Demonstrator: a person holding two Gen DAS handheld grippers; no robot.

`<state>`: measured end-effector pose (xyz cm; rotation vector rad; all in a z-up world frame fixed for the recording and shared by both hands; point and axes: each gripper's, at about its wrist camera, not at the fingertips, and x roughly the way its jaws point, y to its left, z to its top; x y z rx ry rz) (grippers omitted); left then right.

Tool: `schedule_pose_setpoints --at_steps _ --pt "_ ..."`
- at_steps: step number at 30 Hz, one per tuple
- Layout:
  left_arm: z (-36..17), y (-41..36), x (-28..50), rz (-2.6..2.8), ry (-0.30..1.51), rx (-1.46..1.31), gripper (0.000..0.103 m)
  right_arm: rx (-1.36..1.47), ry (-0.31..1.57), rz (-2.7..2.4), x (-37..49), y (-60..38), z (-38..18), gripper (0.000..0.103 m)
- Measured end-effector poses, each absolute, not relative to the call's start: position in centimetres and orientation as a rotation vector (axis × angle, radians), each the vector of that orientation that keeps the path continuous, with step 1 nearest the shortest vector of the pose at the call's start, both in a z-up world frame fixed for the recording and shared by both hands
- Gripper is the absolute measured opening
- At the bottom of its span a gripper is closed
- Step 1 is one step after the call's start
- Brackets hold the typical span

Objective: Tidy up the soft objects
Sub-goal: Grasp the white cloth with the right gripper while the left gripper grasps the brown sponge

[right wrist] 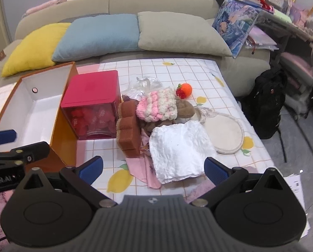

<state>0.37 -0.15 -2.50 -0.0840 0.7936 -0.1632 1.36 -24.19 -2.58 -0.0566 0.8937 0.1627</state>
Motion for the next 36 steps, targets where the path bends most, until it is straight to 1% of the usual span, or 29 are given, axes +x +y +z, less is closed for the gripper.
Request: schedule_pose_setpoints --at_steps 1,4,7,8,11,13,18,22,26,28,30,32,33,34,36 --pt "-2.5 -0.3 0.5 -0.191 0.793 -0.099 0.085 -0.055 0.89 0.166 1.5 -24.6 -2.7 0.1" --pt "-2.7 -1.1 0.8 -0.247 0.791 -0.096 0.081 -0.072 0.877 0.173 2.0 -25.5 -3.2 0.095" --pt "-2.9 -2.2 1.3 -0.302 0.793 -0.079 0.08 -0.1 0.846 0.165 2.5 -26.6 -3.8 0.095" --pt "-3.0 -2.7 1.7 -0.317 0.803 -0.07 0.08 -0.116 0.839 0.16 2.8 -27.0 -4.1 0.095" --pt "-3.8 -3.5 2.9 -0.328 0.843 -0.066 0.08 -0.162 0.839 0.162 4.1 -27.6 -5.4 0.1" --pt "-4.1 -3.8 3.6 -0.324 0.859 -0.063 0.08 -0.21 0.851 0.175 5.1 -27.4 -6.6 0.1" --pt "-5.2 -4.4 5.1 -0.31 0.904 -0.04 0.08 -0.288 0.955 0.266 7.9 -26.5 -10.2 0.1" --pt "-6.2 -5.0 6.1 -0.318 0.934 -0.031 0.08 -0.203 1.058 0.271 10.2 -27.1 -12.1 0.1" --pt "-7.0 -5.4 7.1 -0.338 0.934 -0.057 0.08 -0.15 1.098 0.238 11.7 -28.3 -12.9 0.1" --pt "-7.6 -5.5 7.8 -0.367 0.933 -0.085 0.082 -0.1 1.118 0.248 12.1 -28.9 -13.3 0.099" --pt "-8.4 -5.6 8.8 -0.358 0.955 -0.107 0.082 -0.052 1.144 0.252 12.4 -29.5 -13.5 0.091" --pt "-9.0 -5.8 9.6 -0.344 0.967 -0.127 0.082 -0.006 1.158 0.25 12.6 -30.1 -13.8 0.074" --pt "-9.3 -5.9 10.0 -0.337 0.971 -0.133 0.082 0.021 1.163 0.252 12.6 -30.5 -13.8 0.07" --pt "-9.5 -5.9 10.3 -0.331 0.974 -0.136 0.082 0.051 1.165 0.256 12.6 -30.8 -13.8 0.067" --pt "-10.0 -6.1 10.9 -0.321 0.988 -0.134 0.082 0.108 1.162 0.265 12.3 -31.6 -13.6 0.053"
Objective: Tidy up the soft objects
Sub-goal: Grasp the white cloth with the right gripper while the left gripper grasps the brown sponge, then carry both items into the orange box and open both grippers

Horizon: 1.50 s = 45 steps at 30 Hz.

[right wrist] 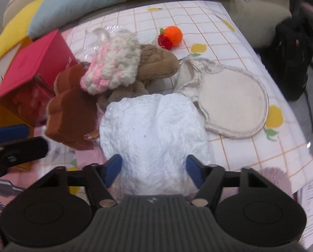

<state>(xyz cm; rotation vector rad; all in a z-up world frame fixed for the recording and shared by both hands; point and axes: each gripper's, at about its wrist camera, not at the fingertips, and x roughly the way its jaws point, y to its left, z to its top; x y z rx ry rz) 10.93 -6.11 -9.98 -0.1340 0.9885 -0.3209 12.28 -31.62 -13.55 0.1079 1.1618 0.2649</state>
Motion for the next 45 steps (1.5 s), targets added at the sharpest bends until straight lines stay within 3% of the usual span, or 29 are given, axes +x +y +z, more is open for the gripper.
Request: schedule_pose_setpoints --at_steps 1,6,9,11,15,19,30,45 --pt "-10.2 -6.2 11.2 -0.321 0.993 -0.133 0.082 0.128 1.161 0.271 12.2 -31.9 -13.5 0.051" --pt "-10.7 -6.5 12.3 -0.304 1.003 -0.131 0.082 0.148 1.145 0.303 11.3 -32.5 -13.0 0.014" --pt "-11.0 -6.5 12.8 -0.293 1.016 -0.134 0.081 0.164 1.12 0.305 10.7 -32.9 -12.5 0.007" --pt "-11.2 -6.7 13.1 -0.289 1.031 -0.13 0.076 0.189 1.1 0.288 10.3 -33.6 -12.1 0.006" --pt "-11.2 -6.7 13.3 -0.292 1.037 -0.115 0.045 0.209 1.051 0.248 9.2 -34.8 -10.6 0.006" --pt "-11.4 -6.3 13.2 -0.286 1.033 -0.126 0.037 0.179 1.028 0.236 8.0 -35.0 -9.4 0.006" --pt "-8.8 -4.6 10.1 -0.294 0.964 -0.163 0.03 0.175 0.989 0.249 7.1 -34.0 -6.4 0.006" --pt "-2.1 0.3 3.9 -0.292 0.758 -0.303 0.028 0.228 0.954 0.417 5.9 -28.9 -0.9 0.006"
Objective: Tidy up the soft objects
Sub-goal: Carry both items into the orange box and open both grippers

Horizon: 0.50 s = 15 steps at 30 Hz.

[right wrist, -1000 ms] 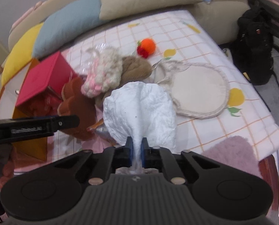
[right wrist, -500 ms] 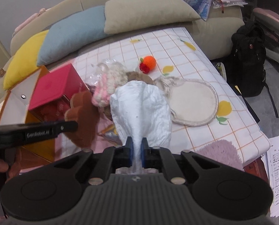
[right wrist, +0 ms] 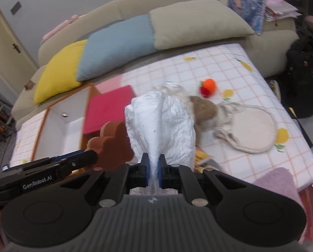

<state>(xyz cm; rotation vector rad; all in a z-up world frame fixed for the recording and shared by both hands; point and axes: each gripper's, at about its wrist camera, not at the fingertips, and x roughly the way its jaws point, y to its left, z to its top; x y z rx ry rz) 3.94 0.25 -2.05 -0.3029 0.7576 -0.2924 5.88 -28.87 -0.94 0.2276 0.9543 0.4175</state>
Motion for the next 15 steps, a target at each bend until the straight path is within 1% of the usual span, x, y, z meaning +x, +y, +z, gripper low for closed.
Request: schedule_pose_setpoints --at_steps 8,15 --pt "1.9 5.1 1.2 -0.185 0.608 -0.333 0.028 0.237 0.905 0.601 6.1 -23.2 2.7 0.006" --pt "2.3 10.2 0.4 -0.009 0.599 -0.358 0.028 0.268 0.925 0.805 7.2 -15.0 3.5 0.006"
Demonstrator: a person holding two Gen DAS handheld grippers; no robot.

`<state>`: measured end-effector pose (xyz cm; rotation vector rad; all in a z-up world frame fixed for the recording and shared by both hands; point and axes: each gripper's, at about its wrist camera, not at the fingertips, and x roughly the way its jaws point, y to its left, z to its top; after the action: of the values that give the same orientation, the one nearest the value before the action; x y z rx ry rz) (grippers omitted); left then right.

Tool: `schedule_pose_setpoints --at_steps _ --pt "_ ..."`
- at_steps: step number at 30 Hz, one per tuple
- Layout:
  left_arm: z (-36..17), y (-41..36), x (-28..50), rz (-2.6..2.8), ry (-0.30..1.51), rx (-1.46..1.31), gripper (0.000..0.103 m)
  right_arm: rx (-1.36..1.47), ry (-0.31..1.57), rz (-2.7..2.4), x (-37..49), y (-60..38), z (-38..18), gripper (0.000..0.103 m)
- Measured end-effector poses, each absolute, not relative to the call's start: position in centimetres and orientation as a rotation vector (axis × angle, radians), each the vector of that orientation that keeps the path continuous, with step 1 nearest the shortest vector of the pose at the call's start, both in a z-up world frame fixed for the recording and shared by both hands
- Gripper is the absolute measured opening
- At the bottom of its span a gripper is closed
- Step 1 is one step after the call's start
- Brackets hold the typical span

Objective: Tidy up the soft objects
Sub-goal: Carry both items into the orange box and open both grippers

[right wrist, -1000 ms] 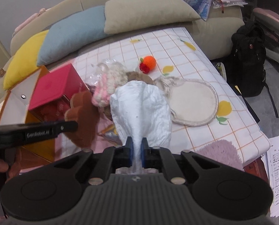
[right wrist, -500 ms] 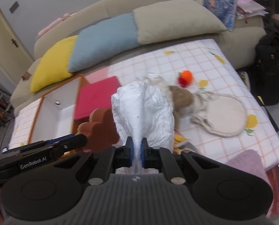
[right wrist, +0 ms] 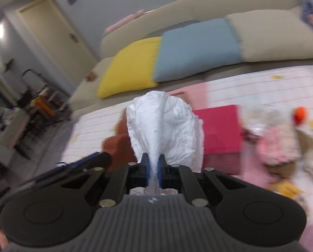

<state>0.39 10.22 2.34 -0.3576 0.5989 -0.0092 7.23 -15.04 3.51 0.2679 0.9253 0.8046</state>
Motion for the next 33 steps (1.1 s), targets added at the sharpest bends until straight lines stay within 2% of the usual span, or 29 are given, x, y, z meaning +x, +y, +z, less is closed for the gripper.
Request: schedule_pose_setpoints --at_steps 6,13,19,26,30,33 --pt "-0.1 13.8 1.8 0.109 0.692 -0.35 0.028 0.235 1.037 0.861 8.6 -7.8 0.4 0.006" --pt "-4.6 16.3 3.3 0.157 0.833 -0.365 0.028 0.142 1.251 0.789 11.4 -2.3 -6.9 0.006" --pt "-7.0 16.7 3.9 0.183 0.922 -0.374 0.028 0.1 1.37 0.767 12.4 -0.1 -10.3 0.006" --pt "-7.4 17.2 4.7 0.208 0.98 -0.338 0.029 0.109 1.464 0.752 13.5 1.4 -12.8 0.006" --pt "-7.3 17.3 4.7 0.223 0.996 -0.346 0.032 0.08 1.481 0.755 13.5 1.8 -13.1 0.006" --pt "-7.4 17.5 4.5 0.245 1.008 -0.347 0.041 0.089 1.502 0.766 13.4 1.8 -13.4 0.006"
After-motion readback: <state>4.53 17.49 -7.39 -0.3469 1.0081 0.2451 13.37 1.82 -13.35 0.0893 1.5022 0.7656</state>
